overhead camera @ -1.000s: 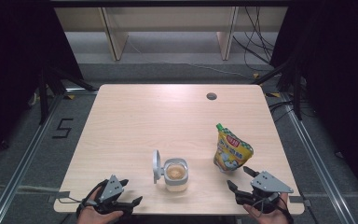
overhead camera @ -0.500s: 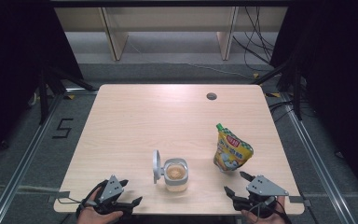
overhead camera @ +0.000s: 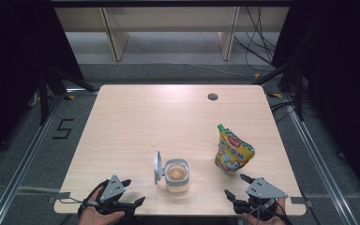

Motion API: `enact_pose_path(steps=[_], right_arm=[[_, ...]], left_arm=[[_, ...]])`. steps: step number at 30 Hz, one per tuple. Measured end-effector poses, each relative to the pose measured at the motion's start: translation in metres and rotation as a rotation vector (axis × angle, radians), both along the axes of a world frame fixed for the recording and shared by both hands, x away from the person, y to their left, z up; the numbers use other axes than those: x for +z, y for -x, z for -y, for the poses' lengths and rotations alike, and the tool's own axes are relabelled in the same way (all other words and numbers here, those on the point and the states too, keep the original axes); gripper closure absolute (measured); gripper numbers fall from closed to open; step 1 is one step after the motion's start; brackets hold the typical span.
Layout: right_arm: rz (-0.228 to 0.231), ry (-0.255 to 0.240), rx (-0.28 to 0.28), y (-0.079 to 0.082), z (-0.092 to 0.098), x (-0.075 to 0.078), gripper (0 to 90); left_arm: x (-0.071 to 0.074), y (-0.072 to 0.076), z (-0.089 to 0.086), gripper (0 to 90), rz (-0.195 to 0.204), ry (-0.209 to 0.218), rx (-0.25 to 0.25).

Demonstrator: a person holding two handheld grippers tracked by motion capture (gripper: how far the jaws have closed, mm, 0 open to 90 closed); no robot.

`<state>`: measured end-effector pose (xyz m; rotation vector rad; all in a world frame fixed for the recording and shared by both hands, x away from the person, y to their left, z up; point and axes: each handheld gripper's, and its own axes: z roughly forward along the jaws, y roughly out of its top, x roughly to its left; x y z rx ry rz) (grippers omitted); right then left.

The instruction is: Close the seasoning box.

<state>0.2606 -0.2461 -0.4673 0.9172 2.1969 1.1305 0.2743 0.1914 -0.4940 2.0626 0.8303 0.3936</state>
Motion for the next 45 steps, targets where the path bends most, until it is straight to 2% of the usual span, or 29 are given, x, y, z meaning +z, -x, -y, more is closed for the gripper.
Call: enact_pose_path(steps=[3,4,6,7,8,9,10,11,14,15,16,18,19,23,24,25,29,30,31,34,35,36,38,39,40,41,42,44,45], right_arm=[[-0.018,-0.011,-0.017,0.001,0.001,0.0,26.5],[-0.028,-0.016,-0.018,0.001,0.001,0.0,26.5],[-0.03,-0.016,-0.015,0.0,0.001,0.0,26.6],[-0.01,-0.001,-0.013,0.0,0.001,0.001,26.7],[-0.026,-0.007,-0.019,0.001,0.0,0.0,26.7],[-0.03,-0.006,-0.012,0.001,0.0,0.0,26.8],[-0.03,-0.005,-0.013,0.001,-0.001,0.0,26.8],[-0.029,-0.003,-0.013,0.001,0.0,0.0,26.9],[-0.017,-0.001,-0.016,0.0,0.0,0.0,27.0],[-0.016,0.002,-0.015,0.0,0.0,0.0,27.0],[-0.01,0.006,-0.012,0.0,0.0,0.0,27.0],[-0.03,-0.006,-0.009,0.001,-0.001,0.0,27.1],[-0.03,-0.006,-0.01,0.001,-0.001,0.0,27.1],[-0.03,-0.006,-0.009,0.001,0.0,0.0,27.2],[-0.03,-0.005,-0.008,0.0,-0.001,0.0,27.3],[-0.013,0.0,-0.001,0.0,0.0,0.0,27.3],[-0.042,-0.005,0.015,-0.001,-0.002,-0.001,27.4],[-0.01,0.008,0.002,-0.001,-0.001,-0.002,27.4],[-0.016,0.009,0.002,-0.001,-0.001,-0.002,27.4],[-0.01,0.008,0.0,-0.001,-0.001,-0.002,27.5],[-0.014,0.003,-0.001,-0.001,-0.001,-0.001,27.5],[-0.016,0.005,0.001,-0.001,-0.001,-0.001,27.6],[-0.036,-0.003,0.006,0.0,-0.002,-0.001,27.5],[-0.029,-0.008,0.009,-0.001,-0.002,-0.002,27.6],[-0.006,0.002,0.008,-0.002,-0.002,-0.002,27.5],[-0.007,0.011,-0.001,-0.001,-0.002,-0.002,27.5],[-0.027,0.005,0.002,0.0,-0.002,-0.002,27.5],[-0.019,0.01,-0.001,0.0,-0.002,-0.002,27.5],[-0.019,0.01,-0.001,0.0,-0.002,-0.002,27.5]], left_arm=[[0.003,-0.001,0.003,21.1,0.01,0.022,0.005],[0.007,-0.004,0.001,21.1,0.036,-0.022,-0.032],[0.009,-0.005,0.003,21.6,0.04,0.013,-0.027],[0.01,-0.003,0.006,21.8,0.017,0.041,-0.005],[0.013,-0.005,0.005,21.8,0.018,0.02,-0.024],[0.013,-0.005,0.007,21.8,0.027,0.047,-0.014],[0.016,-0.007,0.007,22.0,0.045,0.023,-0.03],[0.018,-0.008,0.007,22.3,0.049,0.019,-0.035],[0.022,-0.011,0.011,26.3,0.056,0.043,-0.027],[0.024,-0.011,0.011,28.6,0.047,0.028,-0.032],[0.025,-0.012,0.013,31.0,0.061,0.034,-0.031],[0.027,-0.014,0.015,38.1,0.073,0.033,-0.042],[0.027,-0.013,0.016,42.6,0.051,0.051,-0.027],[0.029,-0.015,0.016,63.2,0.064,0.042,-0.044],[0.03,-0.018,0.015,66.7,0.077,0.031,-0.064],[0.031,-0.018,0.015,72.6,0.073,0.039,-0.053],[0.035,-0.02,0.014,84.3,0.091,0.033,-0.067],[0.035,-0.02,0.014,85.9,0.088,0.032,-0.073],[0.036,-0.02,0.015,87.1,0.089,0.036,-0.065],[0.039,-0.023,0.017,88.7,0.106,0.015,-0.09],[0.039,-0.022,0.018,88.8,0.092,0.03,-0.077],[0.04,-0.022,0.018,88.8,0.089,0.026,-0.072],[0.043,-0.022,0.019,88.9,0.095,0.012,-0.097],[0.044,-0.022,0.02,89.0,0.087,0.022,-0.094],[0.046,-0.021,0.02,89.0,0.1,0.011,-0.098],[0.048,-0.022,0.02,89.0,0.101,0.011,-0.103],[0.049,-0.021,0.021,89.0,0.084,0.017,-0.103],[0.054,-0.022,0.02,89.0,0.093,-0.01,-0.117],[0.055,-0.022,0.021,89.0,0.082,0.009,-0.116]])
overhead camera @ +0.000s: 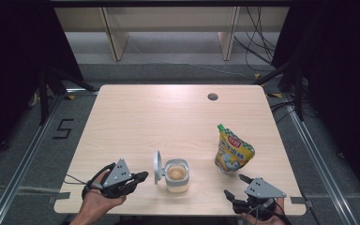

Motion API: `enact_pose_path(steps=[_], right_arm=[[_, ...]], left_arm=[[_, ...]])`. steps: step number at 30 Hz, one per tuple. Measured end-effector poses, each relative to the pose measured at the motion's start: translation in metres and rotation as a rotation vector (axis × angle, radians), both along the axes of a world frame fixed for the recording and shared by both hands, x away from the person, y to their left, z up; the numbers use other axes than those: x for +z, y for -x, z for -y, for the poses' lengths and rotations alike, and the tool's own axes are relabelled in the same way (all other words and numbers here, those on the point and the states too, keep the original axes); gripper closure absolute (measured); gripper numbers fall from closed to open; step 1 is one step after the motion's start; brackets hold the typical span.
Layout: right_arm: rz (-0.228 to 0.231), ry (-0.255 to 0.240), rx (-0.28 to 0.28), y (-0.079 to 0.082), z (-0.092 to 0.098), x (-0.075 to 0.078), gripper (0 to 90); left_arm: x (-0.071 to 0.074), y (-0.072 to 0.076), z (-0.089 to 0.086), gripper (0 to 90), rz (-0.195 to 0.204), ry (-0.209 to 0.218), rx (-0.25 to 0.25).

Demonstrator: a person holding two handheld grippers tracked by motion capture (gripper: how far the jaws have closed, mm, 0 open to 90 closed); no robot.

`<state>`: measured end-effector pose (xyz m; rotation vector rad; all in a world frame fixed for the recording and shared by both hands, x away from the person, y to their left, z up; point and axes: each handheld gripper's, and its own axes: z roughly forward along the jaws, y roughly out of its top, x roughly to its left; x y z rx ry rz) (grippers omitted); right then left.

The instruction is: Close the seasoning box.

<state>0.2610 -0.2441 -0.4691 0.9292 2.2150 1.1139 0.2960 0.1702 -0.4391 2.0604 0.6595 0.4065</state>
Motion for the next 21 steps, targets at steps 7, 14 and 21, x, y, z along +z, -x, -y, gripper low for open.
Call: enact_pose_path(steps=[7,14,21], right_arm=[[0.015,0.002,0.0,-0.001,0.001,0.0,27.5],[0.006,-0.005,0.0,-0.001,0.001,-0.001,27.5],[0.006,-0.002,0.004,0.0,0.0,-0.001,27.5]], left_arm=[[0.013,-0.002,0.007,88.8,0.015,-0.025,-0.025],[0.021,-0.005,0.012,88.4,0.026,-0.034,-0.047],[0.022,-0.008,0.017,88.4,0.034,-0.052,-0.068]])
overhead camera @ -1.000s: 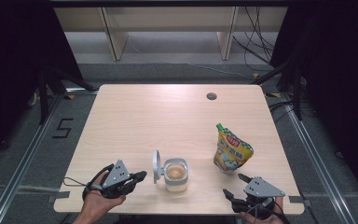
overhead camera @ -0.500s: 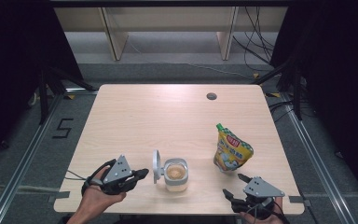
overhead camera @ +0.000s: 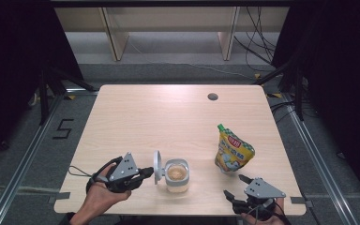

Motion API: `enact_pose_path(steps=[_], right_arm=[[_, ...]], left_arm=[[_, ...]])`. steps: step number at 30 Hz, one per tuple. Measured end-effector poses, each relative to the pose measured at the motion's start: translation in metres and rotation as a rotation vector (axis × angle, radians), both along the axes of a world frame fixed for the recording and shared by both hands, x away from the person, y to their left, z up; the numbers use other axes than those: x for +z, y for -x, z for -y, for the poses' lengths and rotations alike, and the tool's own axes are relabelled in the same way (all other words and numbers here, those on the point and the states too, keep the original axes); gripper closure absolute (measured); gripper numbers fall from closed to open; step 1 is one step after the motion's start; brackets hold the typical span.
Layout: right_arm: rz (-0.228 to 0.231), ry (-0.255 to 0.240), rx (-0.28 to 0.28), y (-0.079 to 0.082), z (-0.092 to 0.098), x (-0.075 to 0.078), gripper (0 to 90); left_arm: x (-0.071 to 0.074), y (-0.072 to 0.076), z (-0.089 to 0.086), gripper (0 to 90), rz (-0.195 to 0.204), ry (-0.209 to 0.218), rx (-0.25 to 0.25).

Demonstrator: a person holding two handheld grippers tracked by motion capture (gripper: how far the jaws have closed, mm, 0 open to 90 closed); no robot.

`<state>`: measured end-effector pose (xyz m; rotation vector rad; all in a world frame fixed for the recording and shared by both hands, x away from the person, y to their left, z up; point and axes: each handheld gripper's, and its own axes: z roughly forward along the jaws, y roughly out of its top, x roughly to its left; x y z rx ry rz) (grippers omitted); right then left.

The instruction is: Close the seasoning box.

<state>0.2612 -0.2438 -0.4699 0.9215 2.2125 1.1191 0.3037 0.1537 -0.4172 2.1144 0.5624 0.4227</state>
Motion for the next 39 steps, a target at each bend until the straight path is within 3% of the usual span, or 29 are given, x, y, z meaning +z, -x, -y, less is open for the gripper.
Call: enact_pose_path(steps=[5,13,18,19,20,21,23,24,26,32,33,34,35,39], right_arm=[[0.001,0.0,-0.002,0.0,0.0,0.0,27.5],[0.0,0.002,0.0,0.0,0.0,-0.001,27.5],[0.002,0.007,0.0,0.0,0.0,0.0,27.5],[0.002,0.007,0.0,0.0,0.0,0.0,27.5],[0.002,0.008,0.0,0.0,0.0,0.0,27.5],[-0.023,-0.01,-0.01,0.002,-0.001,-0.001,27.5],[-0.007,-0.005,0.006,0.0,0.0,-0.001,27.5],[-0.008,-0.004,0.006,0.0,0.0,-0.002,27.5],[-0.009,-0.003,0.003,0.0,0.0,-0.001,27.5],[-0.009,-0.002,0.001,0.0,0.0,-0.002,27.6],[-0.008,-0.003,0.001,0.0,0.0,-0.001,27.6],[-0.008,-0.005,0.001,0.0,0.0,-0.001,27.5],[-0.007,-0.004,0.004,0.0,0.0,-0.001,27.5],[-0.009,-0.004,0.002,0.0,0.0,-0.002,27.5]], left_arm=[[0.0,0.0,0.002,88.4,-0.014,0.025,0.016],[0.004,-0.001,0.008,88.3,0.001,0.031,0.001],[0.008,-0.002,0.013,88.2,0.023,0.004,-0.019],[0.008,-0.001,0.015,88.2,0.011,0.017,-0.012],[0.009,-0.002,0.016,88.2,0.012,0.004,-0.021],[0.009,-0.002,0.017,88.1,0.012,0.017,-0.015],[0.01,-0.004,0.019,88.0,0.02,0.008,-0.038],[0.009,-0.003,0.021,88.0,0.009,0.025,-0.026],[0.01,-0.004,0.022,88.0,0.019,0.012,-0.036],[0.009,-0.004,0.024,87.5,0.01,0.034,-0.038],[0.011,-0.005,0.021,87.3,0.017,0.008,-0.048],[0.009,-0.004,0.022,87.2,-0.001,0.047,-0.032],[0.011,-0.004,0.02,86.9,0.006,0.032,-0.032],[0.011,-0.002,0.016,83.9,-0.003,0.05,-0.032]])
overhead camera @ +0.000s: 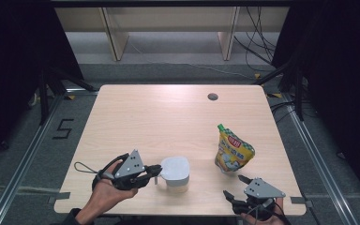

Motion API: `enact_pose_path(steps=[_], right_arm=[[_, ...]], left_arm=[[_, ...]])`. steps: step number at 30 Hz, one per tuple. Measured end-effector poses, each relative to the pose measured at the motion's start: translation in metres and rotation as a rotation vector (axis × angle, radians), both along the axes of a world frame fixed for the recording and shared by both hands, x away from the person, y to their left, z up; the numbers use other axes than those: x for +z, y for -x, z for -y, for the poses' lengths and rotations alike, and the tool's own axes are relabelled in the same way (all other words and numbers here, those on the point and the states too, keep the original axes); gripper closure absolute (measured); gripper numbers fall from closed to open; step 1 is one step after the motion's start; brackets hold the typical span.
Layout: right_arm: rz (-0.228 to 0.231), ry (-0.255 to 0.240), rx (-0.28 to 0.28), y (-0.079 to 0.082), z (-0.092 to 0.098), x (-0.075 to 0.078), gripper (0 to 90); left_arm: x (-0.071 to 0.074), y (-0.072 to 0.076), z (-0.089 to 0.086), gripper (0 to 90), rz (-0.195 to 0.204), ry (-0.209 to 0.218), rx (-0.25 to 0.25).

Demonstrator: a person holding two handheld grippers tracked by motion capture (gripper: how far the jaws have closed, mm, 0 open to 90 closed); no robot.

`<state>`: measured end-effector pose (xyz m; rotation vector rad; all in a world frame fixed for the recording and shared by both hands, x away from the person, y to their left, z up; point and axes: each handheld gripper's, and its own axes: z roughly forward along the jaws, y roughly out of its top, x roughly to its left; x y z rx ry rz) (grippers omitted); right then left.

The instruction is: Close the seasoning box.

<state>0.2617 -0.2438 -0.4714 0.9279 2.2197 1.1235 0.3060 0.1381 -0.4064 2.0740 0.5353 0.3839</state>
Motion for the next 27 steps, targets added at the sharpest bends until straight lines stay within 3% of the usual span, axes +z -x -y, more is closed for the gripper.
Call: enact_pose_path(steps=[3,6,8,9,10,13,15,19,21,22,24,27], right_arm=[[-0.002,-0.014,0.005,-0.001,0.0,-0.001,27.5],[-0.003,-0.008,0.002,0.0,0.0,-0.001,27.5],[-0.001,-0.001,0.0,0.0,0.0,-0.001,27.5],[-0.003,-0.002,0.0,0.0,0.0,-0.001,27.5],[-0.005,-0.003,0.0,0.0,0.0,-0.001,27.5],[-0.017,-0.01,-0.008,0.001,-0.001,-0.001,27.4],[-0.001,-0.002,0.007,0.0,-0.001,-0.001,27.3],[0.003,0.005,0.015,0.0,-0.001,-0.001,27.3],[0.007,0.01,0.017,-0.001,-0.001,-0.001,27.3],[0.008,0.009,0.017,0.0,-0.001,-0.001,27.4],[0.005,0.005,0.016,0.0,-0.001,-0.001,27.3],[0.004,0.002,0.015,0.0,-0.001,0.0,27.3]], left_arm=[[-0.001,0.001,-0.004,77.3,-0.032,0.029,0.0],[-0.001,0.004,-0.01,63.5,-0.086,0.078,-0.011],[-0.002,0.006,-0.013,57.3,-0.07,0.076,-0.034],[-0.002,0.009,-0.014,54.1,-0.084,0.076,-0.008],[-0.003,0.011,-0.017,49.7,-0.082,0.076,-0.016],[-0.008,0.014,-0.022,44.3,-0.097,0.067,-0.002],[-0.013,0.016,-0.024,42.5,-0.094,0.071,0.009],[-0.026,0.017,-0.032,38.0,-0.122,0.124,0.042],[-0.031,0.019,-0.037,37.3,-0.115,0.15,0.049],[-0.034,0.021,-0.039,37.0,-0.131,0.139,0.061],[-0.037,0.023,-0.044,34.9,-0.118,0.103,0.066],[-0.041,0.026,-0.049,30.9,-0.139,0.123,0.099]])
